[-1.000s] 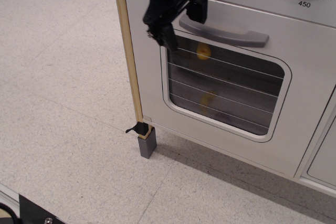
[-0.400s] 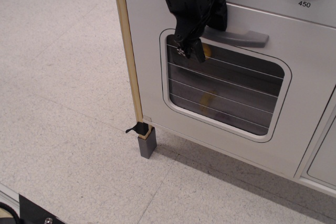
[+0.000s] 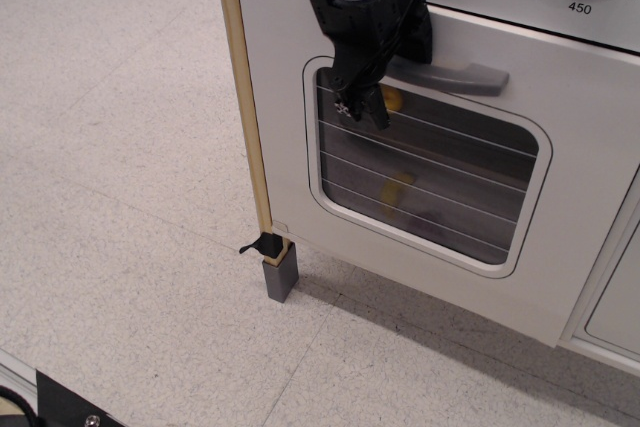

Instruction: Open oven

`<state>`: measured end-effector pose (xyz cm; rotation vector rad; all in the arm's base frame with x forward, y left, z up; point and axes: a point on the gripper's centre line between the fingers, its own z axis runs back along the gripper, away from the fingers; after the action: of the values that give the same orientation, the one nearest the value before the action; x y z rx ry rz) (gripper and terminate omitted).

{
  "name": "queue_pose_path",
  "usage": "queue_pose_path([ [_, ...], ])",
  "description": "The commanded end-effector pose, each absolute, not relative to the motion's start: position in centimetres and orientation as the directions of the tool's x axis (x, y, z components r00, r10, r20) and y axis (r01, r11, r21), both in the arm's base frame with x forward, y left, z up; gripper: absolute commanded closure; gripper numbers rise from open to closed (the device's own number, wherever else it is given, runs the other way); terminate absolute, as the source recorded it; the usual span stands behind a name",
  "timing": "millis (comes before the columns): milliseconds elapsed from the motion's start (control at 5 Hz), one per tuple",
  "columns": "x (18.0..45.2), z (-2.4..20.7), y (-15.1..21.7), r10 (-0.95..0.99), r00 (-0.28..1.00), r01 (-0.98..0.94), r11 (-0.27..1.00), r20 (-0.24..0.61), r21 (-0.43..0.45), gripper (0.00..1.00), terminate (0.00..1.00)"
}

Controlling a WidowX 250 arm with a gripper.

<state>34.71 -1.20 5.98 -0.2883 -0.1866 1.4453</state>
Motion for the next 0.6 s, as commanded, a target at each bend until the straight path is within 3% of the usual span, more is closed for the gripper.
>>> queue_pose_path([
  [0, 31.7, 6.6, 1.5, 0.983, 0.184, -0.931, 0.180, 0.016, -0.317, 0.00, 0.00],
  [400, 28.1, 6.4, 5.2, 0.961, 0.269, -0.913, 0.278, 0.071, -0.300, 0.00, 0.00],
])
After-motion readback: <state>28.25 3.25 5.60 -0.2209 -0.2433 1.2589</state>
